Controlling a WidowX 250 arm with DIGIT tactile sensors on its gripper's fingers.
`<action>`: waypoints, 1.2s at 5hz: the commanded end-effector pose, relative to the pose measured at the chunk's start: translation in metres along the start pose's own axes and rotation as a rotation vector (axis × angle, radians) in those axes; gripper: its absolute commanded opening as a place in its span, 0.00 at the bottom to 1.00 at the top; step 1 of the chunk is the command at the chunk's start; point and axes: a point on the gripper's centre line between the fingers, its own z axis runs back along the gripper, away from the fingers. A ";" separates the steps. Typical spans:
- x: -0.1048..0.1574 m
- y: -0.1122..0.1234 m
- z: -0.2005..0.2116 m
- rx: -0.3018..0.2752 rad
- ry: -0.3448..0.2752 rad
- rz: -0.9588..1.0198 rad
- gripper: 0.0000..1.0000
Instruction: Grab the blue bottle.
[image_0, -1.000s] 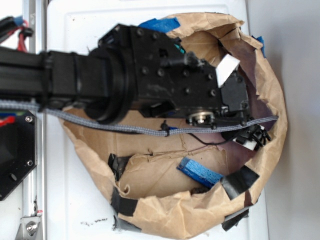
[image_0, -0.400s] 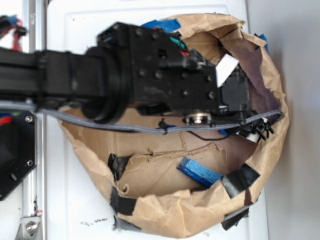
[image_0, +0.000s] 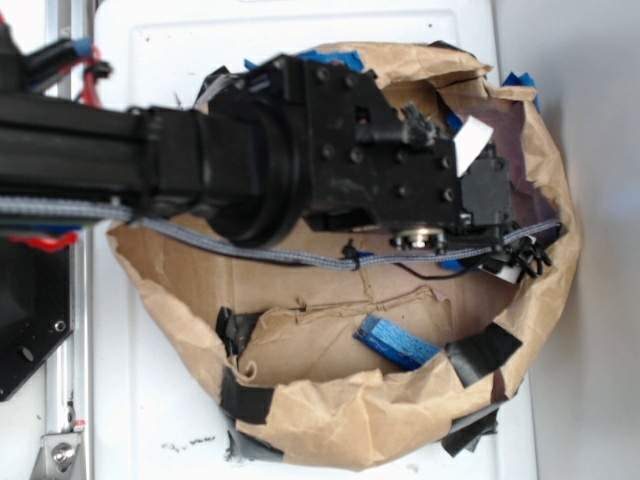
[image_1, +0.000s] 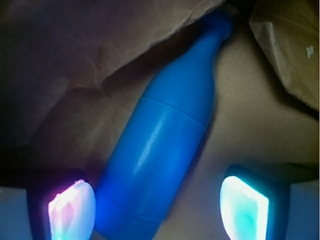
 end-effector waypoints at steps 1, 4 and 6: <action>0.000 -0.017 -0.008 0.000 -0.083 -0.049 1.00; -0.012 -0.007 -0.005 0.045 -0.089 -0.200 0.00; -0.011 0.002 0.009 0.063 -0.021 -0.262 0.00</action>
